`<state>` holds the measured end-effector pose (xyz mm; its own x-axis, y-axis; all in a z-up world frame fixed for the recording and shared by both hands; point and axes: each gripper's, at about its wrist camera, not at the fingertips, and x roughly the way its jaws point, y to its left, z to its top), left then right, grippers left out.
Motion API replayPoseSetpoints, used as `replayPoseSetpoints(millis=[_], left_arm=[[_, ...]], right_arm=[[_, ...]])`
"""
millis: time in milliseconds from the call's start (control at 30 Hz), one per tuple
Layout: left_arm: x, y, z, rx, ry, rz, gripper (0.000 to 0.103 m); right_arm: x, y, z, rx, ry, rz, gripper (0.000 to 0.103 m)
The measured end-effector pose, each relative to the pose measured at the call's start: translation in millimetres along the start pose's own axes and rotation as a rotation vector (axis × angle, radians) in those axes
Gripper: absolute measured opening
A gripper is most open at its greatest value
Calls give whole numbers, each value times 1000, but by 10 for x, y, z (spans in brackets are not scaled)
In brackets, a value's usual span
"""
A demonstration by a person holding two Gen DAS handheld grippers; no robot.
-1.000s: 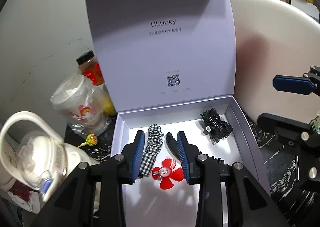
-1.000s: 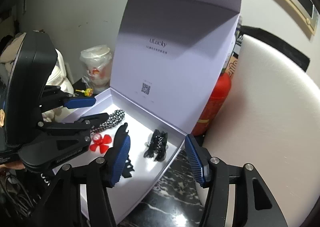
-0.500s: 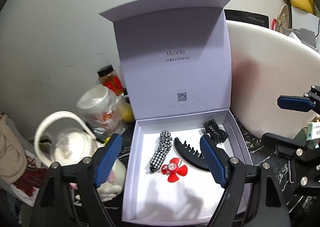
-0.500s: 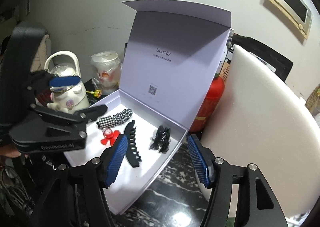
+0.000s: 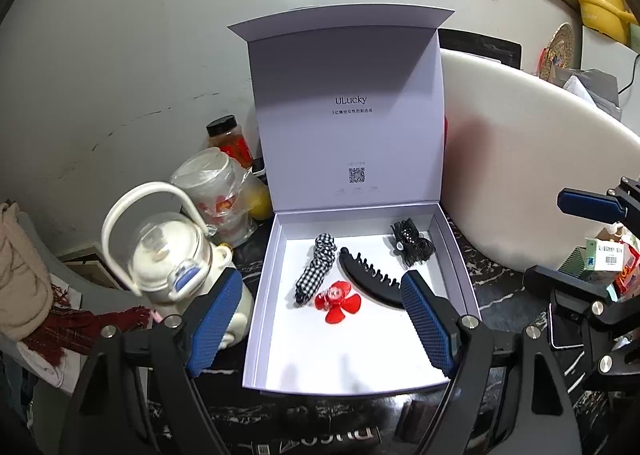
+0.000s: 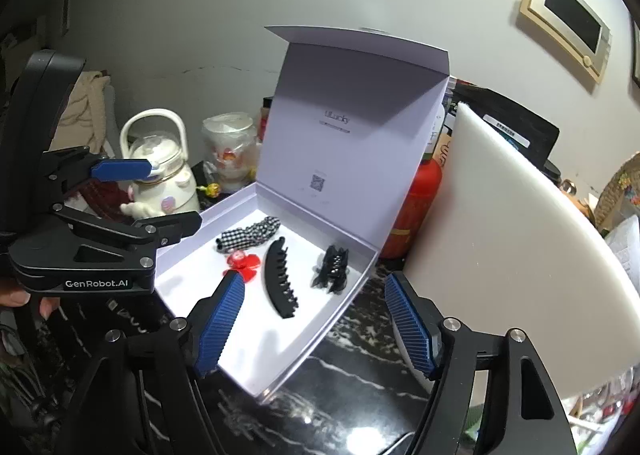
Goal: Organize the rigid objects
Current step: 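Lift both open tools out of the box back over the table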
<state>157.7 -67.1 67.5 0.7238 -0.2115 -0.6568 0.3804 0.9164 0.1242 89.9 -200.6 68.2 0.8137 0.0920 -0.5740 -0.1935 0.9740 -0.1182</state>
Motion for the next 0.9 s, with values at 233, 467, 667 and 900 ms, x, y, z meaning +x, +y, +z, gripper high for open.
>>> replayPoseSetpoints(millis=[233, 467, 667, 900], left_arm=[[-202, 3, -124, -32, 13, -29, 82], [-383, 1, -289, -50, 11, -30, 82], [-498, -1, -441, -55, 8, -14, 82], [-587, 54, -631, -83, 17, -10, 82]], right_arm=[[-127, 62, -120, 20, 2, 18, 80], [-237, 136, -259, 34, 7, 23, 81], [-298, 209, -377, 38, 15, 30, 82], [-341, 275, -518, 59, 15, 52, 82]])
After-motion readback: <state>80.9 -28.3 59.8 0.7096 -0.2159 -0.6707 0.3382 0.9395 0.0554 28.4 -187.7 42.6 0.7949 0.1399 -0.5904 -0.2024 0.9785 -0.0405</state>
